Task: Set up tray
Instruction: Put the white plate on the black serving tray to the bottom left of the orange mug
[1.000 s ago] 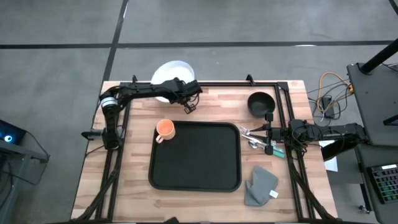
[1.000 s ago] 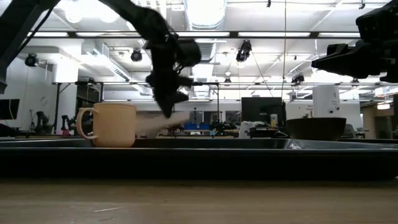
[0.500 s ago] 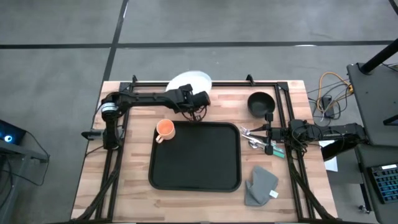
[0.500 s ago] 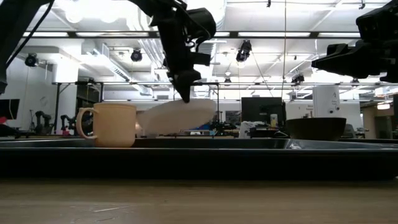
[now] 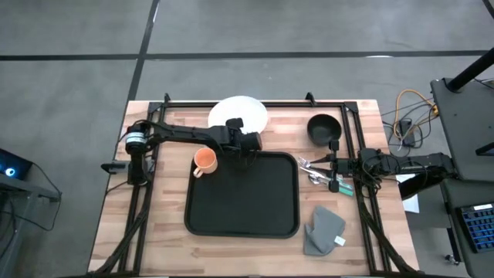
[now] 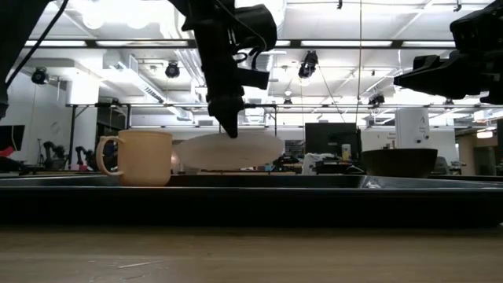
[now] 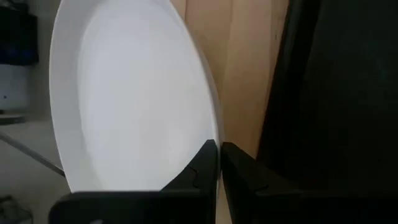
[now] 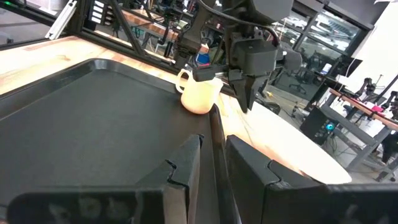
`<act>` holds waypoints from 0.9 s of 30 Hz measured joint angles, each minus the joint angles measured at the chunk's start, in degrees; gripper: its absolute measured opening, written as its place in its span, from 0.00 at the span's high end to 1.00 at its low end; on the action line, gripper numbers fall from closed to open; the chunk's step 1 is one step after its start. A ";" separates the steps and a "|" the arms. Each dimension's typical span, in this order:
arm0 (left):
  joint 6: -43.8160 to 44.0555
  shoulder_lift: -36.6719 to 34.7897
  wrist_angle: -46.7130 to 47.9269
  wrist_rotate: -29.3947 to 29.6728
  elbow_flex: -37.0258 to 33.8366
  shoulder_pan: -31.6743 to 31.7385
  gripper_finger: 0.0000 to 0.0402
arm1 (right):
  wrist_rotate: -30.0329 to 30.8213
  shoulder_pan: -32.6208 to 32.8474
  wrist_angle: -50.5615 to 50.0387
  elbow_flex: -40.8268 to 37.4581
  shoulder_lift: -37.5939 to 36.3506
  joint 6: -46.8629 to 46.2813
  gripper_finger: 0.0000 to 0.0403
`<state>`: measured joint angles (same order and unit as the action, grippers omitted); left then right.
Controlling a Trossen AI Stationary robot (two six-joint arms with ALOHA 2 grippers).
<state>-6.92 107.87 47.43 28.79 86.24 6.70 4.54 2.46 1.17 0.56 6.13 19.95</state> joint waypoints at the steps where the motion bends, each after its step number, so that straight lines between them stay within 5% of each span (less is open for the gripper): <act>1: -0.14 0.00 -0.18 0.18 0.00 -0.40 1.00 | 0.00 -0.01 -0.01 0.00 0.00 0.01 0.83; 27: -2.26 0.00 -4.40 3.85 0.00 -20.40 1.00 | 0.00 -0.01 -0.02 0.00 0.00 0.00 0.83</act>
<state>-9.18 107.87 43.03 32.64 86.24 -13.71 4.54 2.44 1.15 0.56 6.13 19.94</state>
